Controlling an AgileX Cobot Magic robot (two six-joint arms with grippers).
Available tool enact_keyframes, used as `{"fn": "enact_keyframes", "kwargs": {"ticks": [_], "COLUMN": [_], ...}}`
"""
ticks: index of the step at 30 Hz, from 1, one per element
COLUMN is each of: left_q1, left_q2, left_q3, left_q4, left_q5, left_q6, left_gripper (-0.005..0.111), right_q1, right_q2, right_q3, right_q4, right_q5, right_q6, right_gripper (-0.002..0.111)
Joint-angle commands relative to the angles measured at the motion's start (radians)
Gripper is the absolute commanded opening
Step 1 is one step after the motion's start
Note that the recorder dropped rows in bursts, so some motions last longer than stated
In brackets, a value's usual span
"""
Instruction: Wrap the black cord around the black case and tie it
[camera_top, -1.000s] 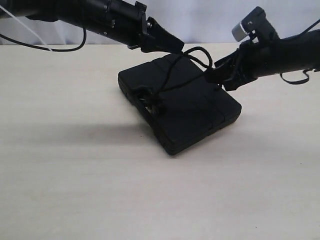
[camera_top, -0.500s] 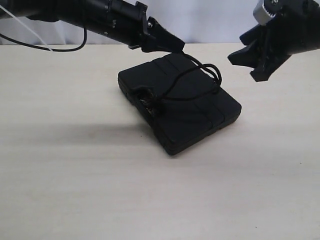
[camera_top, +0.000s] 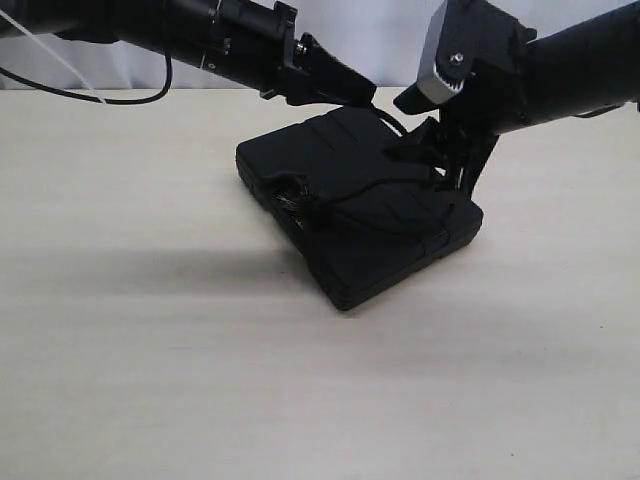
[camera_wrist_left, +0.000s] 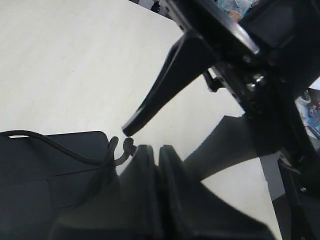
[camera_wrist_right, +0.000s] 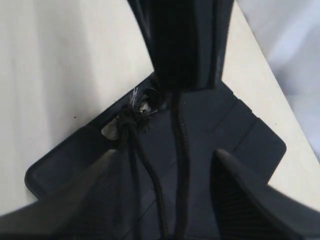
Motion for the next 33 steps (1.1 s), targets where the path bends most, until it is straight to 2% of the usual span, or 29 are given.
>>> {"fn": "enact_keyframes", "kwargs": {"ticks": [1,4,6,10,13,17,20,24,27,30,33], "left_q1": [-0.007,-0.007,-0.007,-0.007,-0.007,-0.002,0.010,0.016,0.013,-0.011,-0.051], "left_q2": [-0.003,-0.003,-0.003,-0.003,-0.005,-0.040,-0.083,-0.119,-0.101,-0.066,-0.034], "left_q3": [0.004,0.004,0.004,0.004,0.004,0.001,-0.020,-0.025,-0.025,-0.014,0.029], "left_q4": [-0.018,-0.018,-0.018,-0.018,-0.020,0.020,0.154,0.502,0.715,0.842,0.876], "left_q5": [0.012,0.014,0.014,0.014,0.014,0.014,-0.062,-0.241,-0.208,-0.124,-0.129], "left_q6": [0.006,0.009,0.010,0.003,-0.024,-0.050,-0.108,-0.507,-0.768,-0.888,-0.916], "left_gripper": [0.000,0.000,0.000,0.000,0.007,0.033,0.048,0.051,0.051,0.051,0.051], "right_q1": [0.001,0.001,0.001,0.001,-0.001,-0.028,-0.078,-0.157,-0.197,-0.220,-0.233], "right_q2": [0.030,0.035,0.035,0.031,0.008,-0.032,-0.040,-0.038,-0.031,-0.017,0.002], "right_q3": [0.005,0.005,0.005,0.005,0.005,0.001,-0.012,-0.013,-0.013,-0.013,-0.013], "right_q4": [0.007,0.028,0.028,0.030,0.025,0.020,0.020,0.020,0.020,0.020,0.020], "right_q5": [-0.052,-0.068,-0.068,-0.078,-0.129,-0.195,-0.241,-0.351,-0.416,-0.456,-0.466], "right_q6": [0.014,0.014,0.025,0.096,0.159,0.297,0.473,0.693,0.723,0.725,0.725], "right_gripper": [0.041,0.022,0.004,0.004,0.004,0.004,0.004,0.004,0.004,0.004,0.004]}}
